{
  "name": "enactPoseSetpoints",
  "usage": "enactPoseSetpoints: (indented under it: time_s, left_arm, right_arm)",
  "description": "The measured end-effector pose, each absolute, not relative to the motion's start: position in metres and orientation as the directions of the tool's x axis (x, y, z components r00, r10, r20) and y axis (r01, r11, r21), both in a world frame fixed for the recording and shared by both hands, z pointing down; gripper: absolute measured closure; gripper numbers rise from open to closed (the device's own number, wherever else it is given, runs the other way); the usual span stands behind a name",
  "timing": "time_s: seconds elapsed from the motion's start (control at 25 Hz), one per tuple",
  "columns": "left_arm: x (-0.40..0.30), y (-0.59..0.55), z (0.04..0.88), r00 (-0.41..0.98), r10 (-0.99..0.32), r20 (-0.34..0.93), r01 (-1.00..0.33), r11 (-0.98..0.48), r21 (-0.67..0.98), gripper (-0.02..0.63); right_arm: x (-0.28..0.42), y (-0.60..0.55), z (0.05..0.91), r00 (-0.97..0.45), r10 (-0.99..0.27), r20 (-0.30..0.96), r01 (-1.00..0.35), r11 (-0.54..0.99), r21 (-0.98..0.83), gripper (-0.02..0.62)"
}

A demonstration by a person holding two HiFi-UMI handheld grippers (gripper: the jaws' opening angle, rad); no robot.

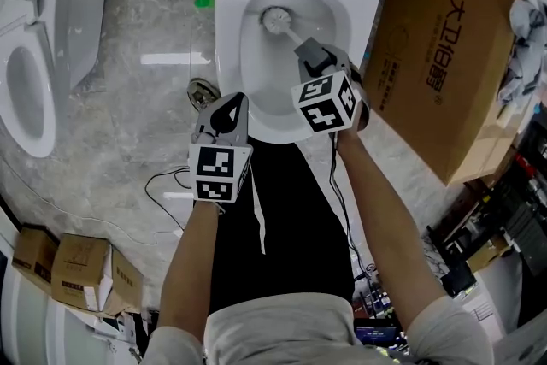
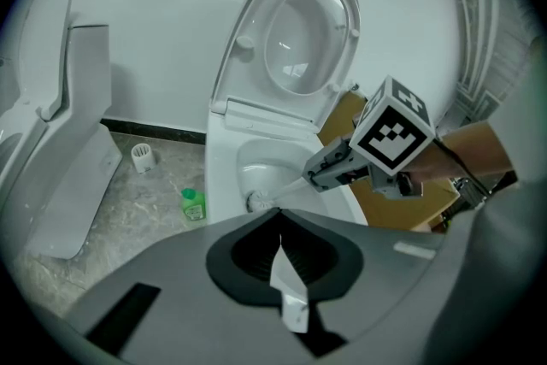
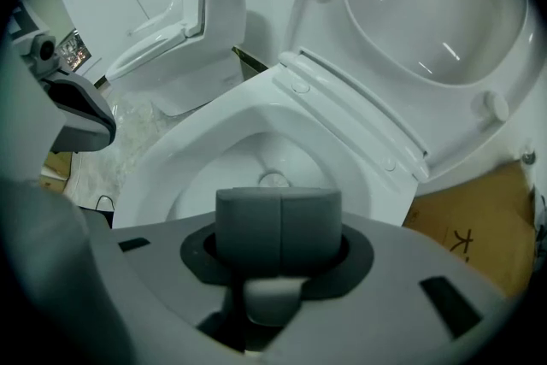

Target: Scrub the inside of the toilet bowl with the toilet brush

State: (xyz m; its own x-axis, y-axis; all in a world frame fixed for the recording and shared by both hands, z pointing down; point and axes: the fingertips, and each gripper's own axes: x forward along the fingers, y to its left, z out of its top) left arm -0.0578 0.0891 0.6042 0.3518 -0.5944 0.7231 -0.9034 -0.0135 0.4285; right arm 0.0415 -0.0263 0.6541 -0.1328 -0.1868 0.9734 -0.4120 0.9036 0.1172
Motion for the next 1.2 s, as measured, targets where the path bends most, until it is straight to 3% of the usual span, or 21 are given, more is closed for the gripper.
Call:
enactPoseSetpoints:
  time_s: [0.56,1.2]
  left_arm:
    - [-0.038,0.079,0.613,0.372,-0.567,0.735,-0.903,-0.039,0.427,0.595]
    - [-0.015,0.056,0.611,0.452,-0.504,0.736,-0.890,-0.200,0.410,0.595]
  right_arm:
    - [0.074,-0.046,0.664,-0.120,-0.182,0.976,-0.457,0.883,0.108,0.449]
    - [0.113,-0.006,0.658,-0.123,-0.163,0.979,-0.542,0.838,0.071,0.449]
